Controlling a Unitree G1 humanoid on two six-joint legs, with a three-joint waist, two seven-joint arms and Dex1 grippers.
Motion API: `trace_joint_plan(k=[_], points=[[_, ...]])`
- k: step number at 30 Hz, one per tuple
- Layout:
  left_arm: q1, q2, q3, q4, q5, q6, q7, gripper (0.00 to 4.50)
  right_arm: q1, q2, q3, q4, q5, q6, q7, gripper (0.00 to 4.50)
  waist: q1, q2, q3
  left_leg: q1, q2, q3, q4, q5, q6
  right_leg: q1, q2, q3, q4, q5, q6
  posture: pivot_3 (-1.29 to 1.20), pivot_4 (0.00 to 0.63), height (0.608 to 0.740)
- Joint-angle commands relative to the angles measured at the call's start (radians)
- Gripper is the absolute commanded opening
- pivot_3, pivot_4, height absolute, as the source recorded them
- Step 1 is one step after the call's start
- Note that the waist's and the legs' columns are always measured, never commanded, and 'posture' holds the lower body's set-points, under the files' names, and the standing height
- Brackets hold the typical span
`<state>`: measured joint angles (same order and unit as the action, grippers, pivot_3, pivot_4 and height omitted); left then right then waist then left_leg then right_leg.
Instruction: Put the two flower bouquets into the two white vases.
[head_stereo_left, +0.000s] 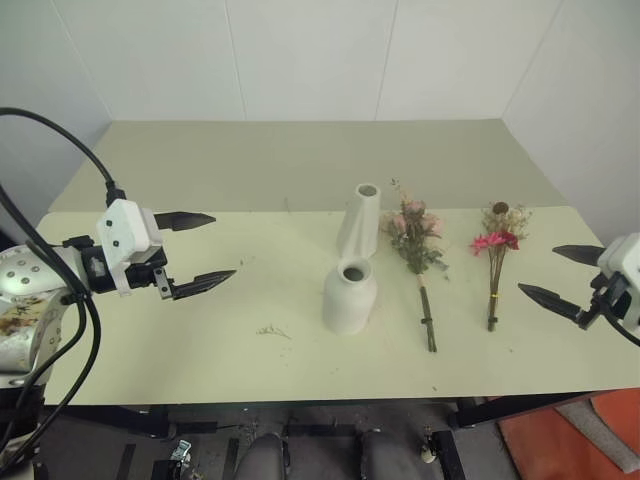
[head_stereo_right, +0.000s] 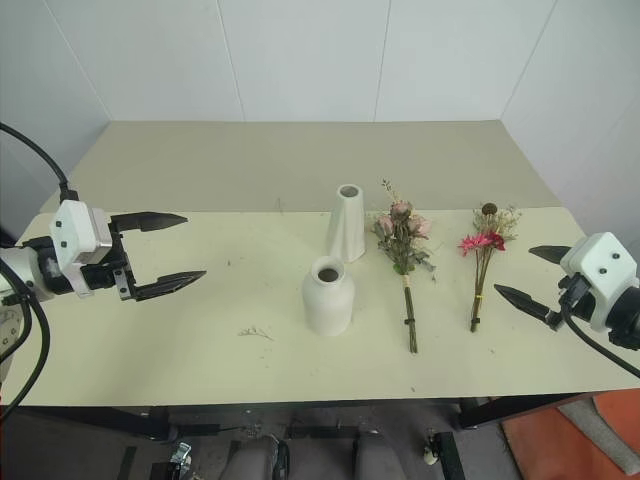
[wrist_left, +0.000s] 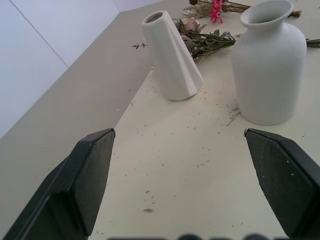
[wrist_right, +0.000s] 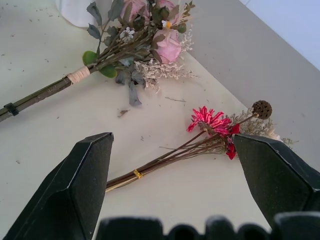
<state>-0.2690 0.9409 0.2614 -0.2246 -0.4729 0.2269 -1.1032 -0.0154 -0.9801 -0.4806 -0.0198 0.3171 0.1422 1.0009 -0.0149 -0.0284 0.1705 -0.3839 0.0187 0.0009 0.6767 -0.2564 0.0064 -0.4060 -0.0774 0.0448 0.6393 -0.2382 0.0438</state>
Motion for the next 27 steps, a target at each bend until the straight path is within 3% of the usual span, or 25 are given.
trace_joint_plan(k=[1,8,12,17,20,27], points=[[-0.007,0.012,0.047,-0.017,-0.019,-0.008,0.002,4.5,-0.003,-0.016,-0.022,-0.029,0.008,0.01,-0.008,4.46,0.0,0.0,0.0,0.0,0.0,0.0,0.0,0.0,0.0,0.0,0.0,0.0,0.0,0.0,0.0,0.0,0.15,0.74],[-0.046,-0.011,0.063,-0.023,-0.081,0.005,0.009,4.5,0.001,-0.01,-0.032,-0.044,0.005,0.025,-0.028,4.46,0.0,0.0,0.0,0.0,0.0,0.0,0.0,0.0,0.0,0.0,0.0,0.0,0.0,0.0,0.0,0.0,0.15,0.74],[-0.077,-0.013,0.039,-0.011,-0.084,0.0,-0.004,4.5,-0.048,-0.018,0.0,-0.052,0.005,0.127,-0.085,4.46,-0.001,0.0,0.0,0.0,0.0,0.0,0.0,0.0,0.0,0.0,0.0,0.0,0.0,0.0,0.0,0.0,0.15,0.74],[-0.182,-0.084,-0.089,-0.016,-0.095,0.009,-0.035,4.5,-0.309,-0.03,0.191,0.005,-0.062,0.489,-0.243,4.46,-0.008,0.0,0.0,0.001,0.0,0.0,0.001,0.0,0.0,0.0,0.0,0.001,0.001,0.001,0.0,0.0,0.15,0.74],[-0.225,-0.138,-0.17,-0.041,-0.088,0.019,-0.046,4.5,-0.503,0.035,0.286,0.092,-0.093,0.724,-0.356,4.46,-0.007,0.0,0.0,0.0,0.0,0.0,0.001,0.0,0.0,0.0,0.0,0.001,0.001,0.001,0.0,0.0,0.15,0.74],[-0.253,-0.186,-0.223,-0.056,-0.082,0.037,-0.044,4.5,-0.678,0.135,0.362,0.225,-0.12,0.957,-0.467,4.46,-0.001,0.0,0.0,-0.017,-0.001,-0.001,0.003,0.0,0.0,-0.018,0.0,0.001,0.003,0.001,0.0,0.0,0.15,0.74]])
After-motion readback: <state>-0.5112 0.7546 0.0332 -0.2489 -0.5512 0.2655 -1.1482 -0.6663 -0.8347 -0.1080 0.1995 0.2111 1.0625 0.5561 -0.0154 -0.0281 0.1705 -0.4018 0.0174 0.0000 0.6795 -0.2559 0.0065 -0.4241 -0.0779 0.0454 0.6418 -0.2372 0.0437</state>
